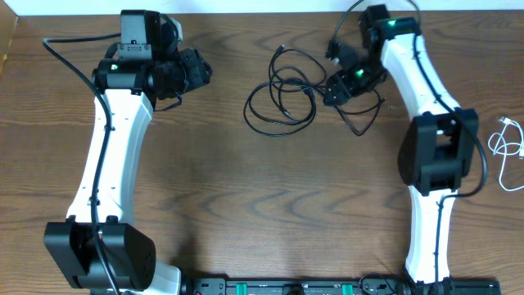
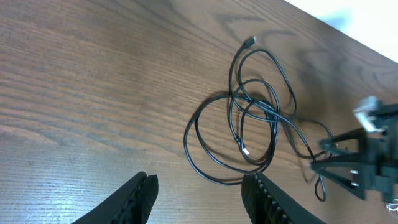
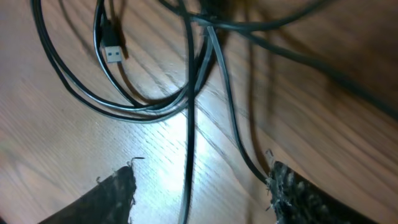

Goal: Untangle cables

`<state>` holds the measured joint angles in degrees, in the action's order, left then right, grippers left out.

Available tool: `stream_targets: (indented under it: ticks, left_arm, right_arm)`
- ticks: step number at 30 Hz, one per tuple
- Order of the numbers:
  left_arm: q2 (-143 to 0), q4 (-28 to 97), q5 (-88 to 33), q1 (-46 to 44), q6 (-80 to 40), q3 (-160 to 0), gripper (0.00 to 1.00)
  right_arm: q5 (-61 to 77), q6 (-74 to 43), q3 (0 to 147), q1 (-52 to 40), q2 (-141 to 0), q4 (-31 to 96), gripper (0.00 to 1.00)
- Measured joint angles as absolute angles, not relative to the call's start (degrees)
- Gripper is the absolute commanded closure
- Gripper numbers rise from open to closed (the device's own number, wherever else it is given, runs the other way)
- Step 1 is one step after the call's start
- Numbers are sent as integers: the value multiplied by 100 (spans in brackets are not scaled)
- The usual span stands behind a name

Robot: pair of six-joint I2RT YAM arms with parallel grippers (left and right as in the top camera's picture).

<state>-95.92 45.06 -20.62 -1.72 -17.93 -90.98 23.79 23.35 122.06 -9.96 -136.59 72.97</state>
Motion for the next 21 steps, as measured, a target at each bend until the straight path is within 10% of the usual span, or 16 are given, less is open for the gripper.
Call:
stream_targets:
  ticks: [7, 21]
  left_arm:
    - [-9592, 4521, -2062, -172, -1793, -9098, 50]
    - [-9592, 4602, -2062, -172, -1793, -9098, 51]
  right_arm:
    - [2482, 2283, 12206, -1253, -13743, 7041, 99]
    - [2589, 1640, 12704, -1472, -11817, 6829, 99]
